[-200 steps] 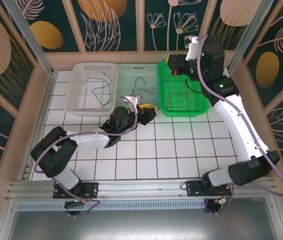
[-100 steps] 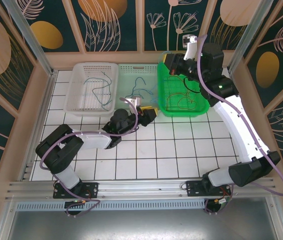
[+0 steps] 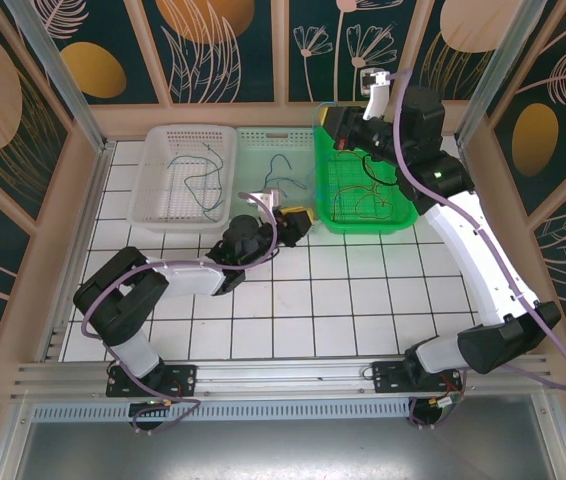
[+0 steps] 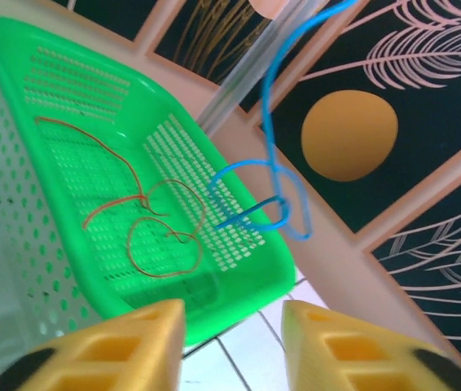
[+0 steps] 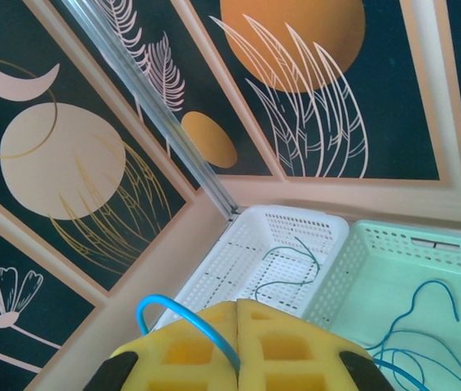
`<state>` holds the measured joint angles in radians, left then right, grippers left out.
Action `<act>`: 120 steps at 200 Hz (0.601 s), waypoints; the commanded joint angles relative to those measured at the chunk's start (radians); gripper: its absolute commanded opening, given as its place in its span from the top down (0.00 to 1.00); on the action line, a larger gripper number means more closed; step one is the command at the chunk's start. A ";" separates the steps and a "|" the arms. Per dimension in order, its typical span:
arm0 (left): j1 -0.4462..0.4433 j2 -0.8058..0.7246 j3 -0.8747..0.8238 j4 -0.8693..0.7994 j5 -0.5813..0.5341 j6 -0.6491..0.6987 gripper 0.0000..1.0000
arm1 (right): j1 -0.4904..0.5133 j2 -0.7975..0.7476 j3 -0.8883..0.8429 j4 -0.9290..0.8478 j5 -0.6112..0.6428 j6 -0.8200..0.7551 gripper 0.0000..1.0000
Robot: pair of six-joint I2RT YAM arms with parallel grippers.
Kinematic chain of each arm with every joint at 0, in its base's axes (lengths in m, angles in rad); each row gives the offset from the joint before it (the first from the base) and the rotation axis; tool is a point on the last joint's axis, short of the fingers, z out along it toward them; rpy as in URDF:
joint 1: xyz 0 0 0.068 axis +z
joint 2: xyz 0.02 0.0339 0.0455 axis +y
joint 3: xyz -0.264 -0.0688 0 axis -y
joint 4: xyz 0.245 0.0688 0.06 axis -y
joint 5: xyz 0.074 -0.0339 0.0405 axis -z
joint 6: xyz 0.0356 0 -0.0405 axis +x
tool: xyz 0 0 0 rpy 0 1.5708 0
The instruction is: Untangle the cables
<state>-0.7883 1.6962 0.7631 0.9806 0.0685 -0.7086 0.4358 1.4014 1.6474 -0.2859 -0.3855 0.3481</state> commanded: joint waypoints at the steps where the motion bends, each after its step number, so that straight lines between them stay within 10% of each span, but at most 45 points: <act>1: 0.017 -0.005 0.025 -0.032 -0.081 0.004 0.79 | 0.010 0.027 0.034 0.049 -0.019 0.012 1.00; 39: 0.043 -0.052 0.010 -0.093 -0.129 0.033 1.00 | 0.006 0.118 0.079 0.062 -0.031 0.007 1.00; 120: 0.096 -0.109 0.047 -0.402 -0.296 0.094 1.00 | -0.021 0.439 0.322 0.011 -0.067 -0.027 1.00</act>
<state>-0.7155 1.6058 0.7670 0.7136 -0.1642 -0.6533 0.4313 1.7634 1.8812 -0.2729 -0.4286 0.3450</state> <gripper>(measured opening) 0.054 0.052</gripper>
